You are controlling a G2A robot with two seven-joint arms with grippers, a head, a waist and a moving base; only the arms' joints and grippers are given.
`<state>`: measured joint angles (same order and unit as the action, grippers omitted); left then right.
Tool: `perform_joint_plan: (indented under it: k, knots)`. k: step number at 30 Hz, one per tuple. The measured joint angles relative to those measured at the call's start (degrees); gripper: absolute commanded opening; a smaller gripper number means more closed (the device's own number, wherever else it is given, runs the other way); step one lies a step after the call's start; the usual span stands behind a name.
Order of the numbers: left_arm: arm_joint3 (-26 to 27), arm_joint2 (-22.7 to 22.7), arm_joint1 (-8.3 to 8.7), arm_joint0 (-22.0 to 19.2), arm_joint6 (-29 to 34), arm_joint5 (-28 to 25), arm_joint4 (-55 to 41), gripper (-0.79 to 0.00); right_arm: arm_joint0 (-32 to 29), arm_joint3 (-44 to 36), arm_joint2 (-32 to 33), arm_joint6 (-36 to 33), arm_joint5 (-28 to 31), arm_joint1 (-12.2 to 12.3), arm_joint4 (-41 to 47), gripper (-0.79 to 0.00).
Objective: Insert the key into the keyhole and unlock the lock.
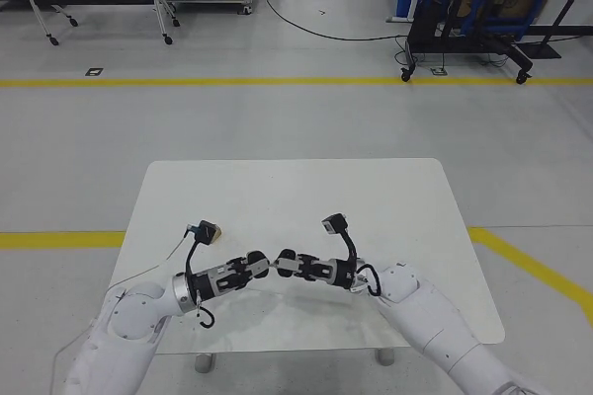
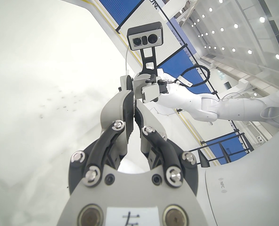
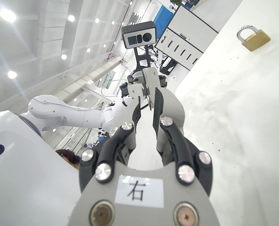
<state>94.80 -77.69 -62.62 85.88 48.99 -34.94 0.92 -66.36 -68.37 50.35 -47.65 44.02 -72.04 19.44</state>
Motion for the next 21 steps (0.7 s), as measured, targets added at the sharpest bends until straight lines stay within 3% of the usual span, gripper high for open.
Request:
perform_joint_plan:
  k: [3,6,16,17,18,21]
  knots:
    - [0.1,0.3,0.11,0.0,-0.3,0.0,0.2,-0.785,0.0,-0.1,-0.3,-0.2,-0.3,-0.1,0.0,-0.634]
    - [0.1,0.5,0.24,-0.1,-0.3,0.0,0.2,-0.785,0.1,0.0,-0.7,-0.9,-0.9,-0.1,-0.2,-0.785]
    - [0.0,0.8,0.69,-0.4,-0.2,-0.1,0.0,-0.785,0.4,0.3,-1.0,-1.9,-0.7,-0.1,-0.4,-0.785]
    - [-0.1,0.8,0.74,-0.4,-0.4,0.1,0.1,-0.573,0.4,0.2,-0.9,-2.1,-0.7,-0.1,-0.6,-0.785]
    - [-0.1,0.8,0.77,-0.4,-0.6,0.3,0.3,-0.028,0.3,0.1,-0.9,-2.1,-0.7,0.0,-0.8,-0.785]
    - [0.1,0.6,0.91,-0.6,-1.5,0.2,2.0,0.000,-0.1,-0.4,-0.5,-2.1,-0.7,0.2,-1.3,-0.785]
